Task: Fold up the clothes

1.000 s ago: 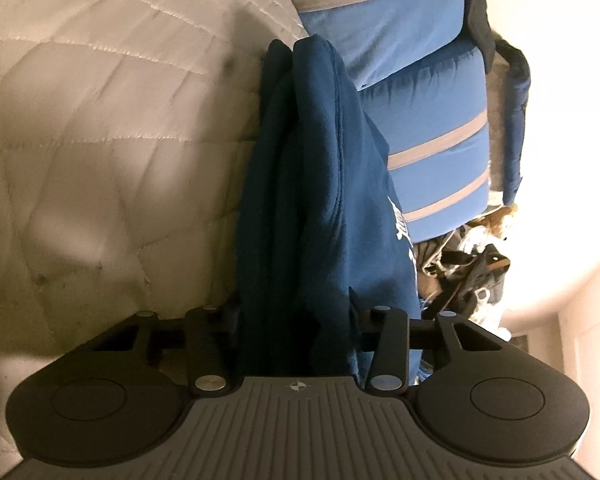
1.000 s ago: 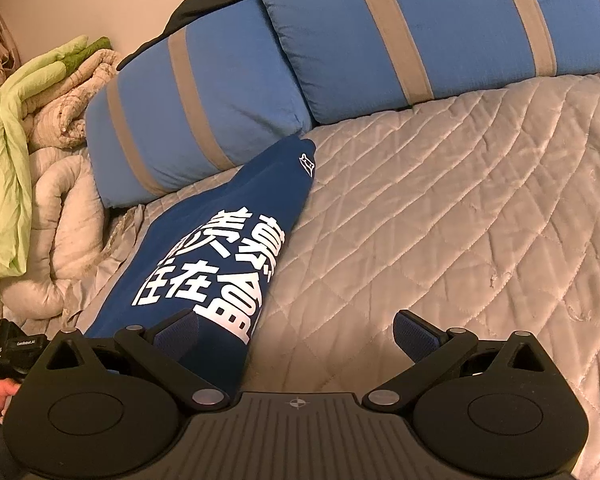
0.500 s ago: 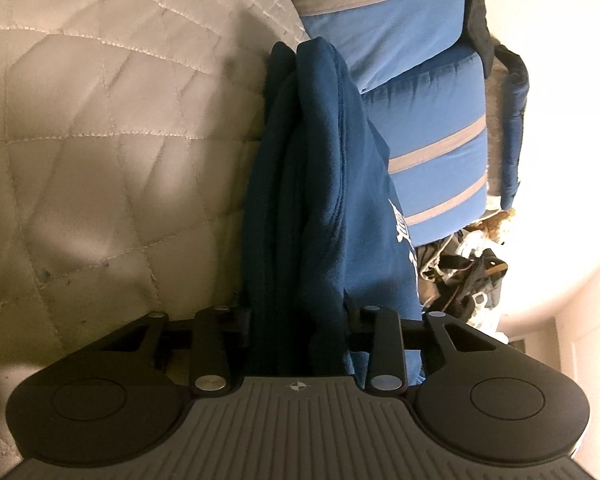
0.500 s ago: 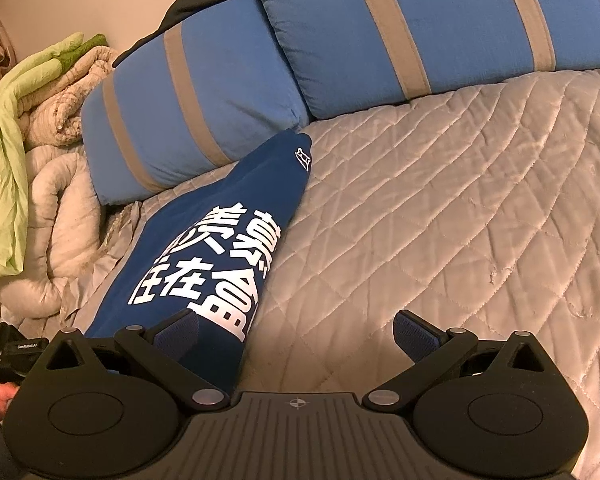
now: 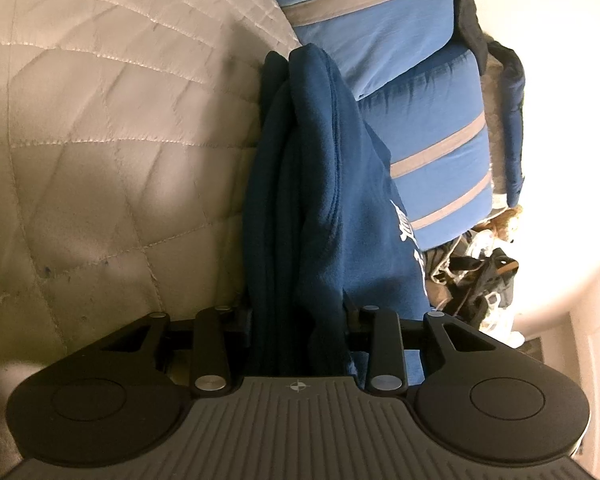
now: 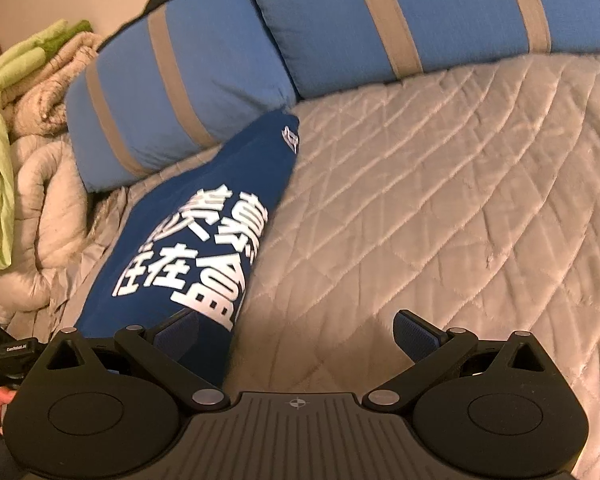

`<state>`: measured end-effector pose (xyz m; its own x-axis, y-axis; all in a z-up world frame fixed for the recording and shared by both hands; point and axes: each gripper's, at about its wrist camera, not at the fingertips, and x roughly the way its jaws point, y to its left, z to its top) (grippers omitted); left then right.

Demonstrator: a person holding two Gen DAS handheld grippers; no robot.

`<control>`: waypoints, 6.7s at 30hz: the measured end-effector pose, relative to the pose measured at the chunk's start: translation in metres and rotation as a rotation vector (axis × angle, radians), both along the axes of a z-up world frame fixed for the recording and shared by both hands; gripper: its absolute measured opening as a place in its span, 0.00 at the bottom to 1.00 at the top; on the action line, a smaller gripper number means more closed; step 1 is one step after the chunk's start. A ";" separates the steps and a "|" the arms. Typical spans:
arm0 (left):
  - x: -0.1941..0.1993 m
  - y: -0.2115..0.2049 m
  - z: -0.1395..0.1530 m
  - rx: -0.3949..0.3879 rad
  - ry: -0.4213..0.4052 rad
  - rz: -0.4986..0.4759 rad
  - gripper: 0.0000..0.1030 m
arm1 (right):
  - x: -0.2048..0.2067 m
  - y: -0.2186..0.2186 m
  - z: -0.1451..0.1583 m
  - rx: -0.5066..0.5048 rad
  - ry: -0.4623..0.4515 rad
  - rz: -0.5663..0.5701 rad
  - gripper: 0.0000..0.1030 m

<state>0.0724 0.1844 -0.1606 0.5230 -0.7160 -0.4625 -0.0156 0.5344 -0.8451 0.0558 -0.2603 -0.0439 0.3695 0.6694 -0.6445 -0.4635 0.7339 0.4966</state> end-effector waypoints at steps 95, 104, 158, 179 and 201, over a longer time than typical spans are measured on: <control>-0.078 -0.033 0.157 0.748 -0.379 0.259 0.77 | 0.004 0.092 0.140 -0.313 -0.579 0.171 1.00; -0.095 -0.076 0.166 0.851 -0.465 0.189 0.77 | -0.026 0.039 0.149 -0.389 -0.587 0.034 1.00; -0.073 -0.049 0.038 1.004 -0.232 0.158 0.80 | -0.002 -0.217 -0.054 -0.531 -0.322 -0.442 1.00; -0.035 -0.050 0.027 1.023 -0.266 0.179 1.00 | 0.028 -0.215 -0.061 -0.483 -0.311 -0.512 1.00; 0.032 -0.041 0.020 1.050 -0.275 0.189 1.00 | 0.096 -0.209 -0.065 -0.483 -0.313 -0.561 1.00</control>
